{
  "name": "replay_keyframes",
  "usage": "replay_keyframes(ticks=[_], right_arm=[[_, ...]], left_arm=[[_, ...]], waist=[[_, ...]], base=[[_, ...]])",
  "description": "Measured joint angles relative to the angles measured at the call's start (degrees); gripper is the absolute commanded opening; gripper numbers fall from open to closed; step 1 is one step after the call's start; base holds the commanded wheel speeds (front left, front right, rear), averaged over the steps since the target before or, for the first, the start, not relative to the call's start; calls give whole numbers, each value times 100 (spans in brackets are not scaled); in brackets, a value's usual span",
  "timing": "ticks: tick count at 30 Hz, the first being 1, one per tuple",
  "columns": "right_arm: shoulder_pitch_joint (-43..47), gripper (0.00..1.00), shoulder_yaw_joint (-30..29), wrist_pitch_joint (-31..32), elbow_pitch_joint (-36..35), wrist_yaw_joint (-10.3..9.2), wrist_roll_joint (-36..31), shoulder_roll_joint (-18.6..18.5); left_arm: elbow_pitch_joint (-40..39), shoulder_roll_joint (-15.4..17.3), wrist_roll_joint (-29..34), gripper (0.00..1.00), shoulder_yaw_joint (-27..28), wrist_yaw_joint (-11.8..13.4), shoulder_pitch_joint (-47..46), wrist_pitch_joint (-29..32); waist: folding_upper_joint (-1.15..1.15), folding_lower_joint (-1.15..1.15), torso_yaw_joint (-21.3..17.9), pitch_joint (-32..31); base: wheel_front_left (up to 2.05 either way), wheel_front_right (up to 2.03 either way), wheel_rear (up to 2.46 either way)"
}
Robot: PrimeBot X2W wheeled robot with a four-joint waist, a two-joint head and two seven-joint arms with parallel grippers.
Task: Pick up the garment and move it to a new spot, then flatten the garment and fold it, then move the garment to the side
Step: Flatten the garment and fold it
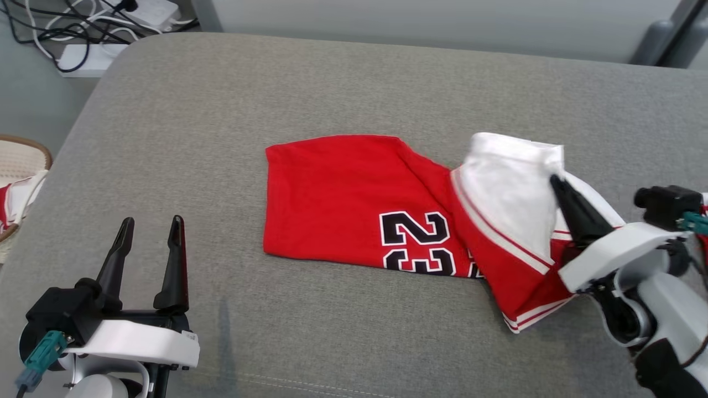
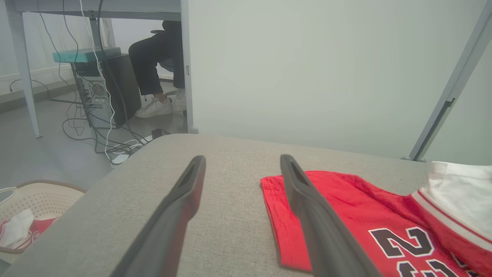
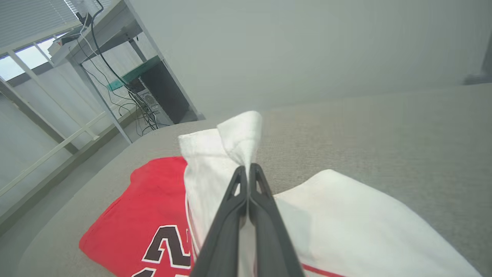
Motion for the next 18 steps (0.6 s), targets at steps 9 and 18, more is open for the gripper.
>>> replay_keyframes(ticks=[9, 18], right_arm=[[-270, 0, -561, 62, 881, 0, -169, -230], [-605, 100, -682, -27, 1759, 1, -330, -24]], left_arm=[[-21, 103, 36, 100, -13, -76, -218, 19], [73, 104, 33, 100, -36, -124, -310, 58]], waist=[[0, 0, -282, 212], [0, 0, -335, 280]], base=[[0, 0, 0], [0, 0, 0]])
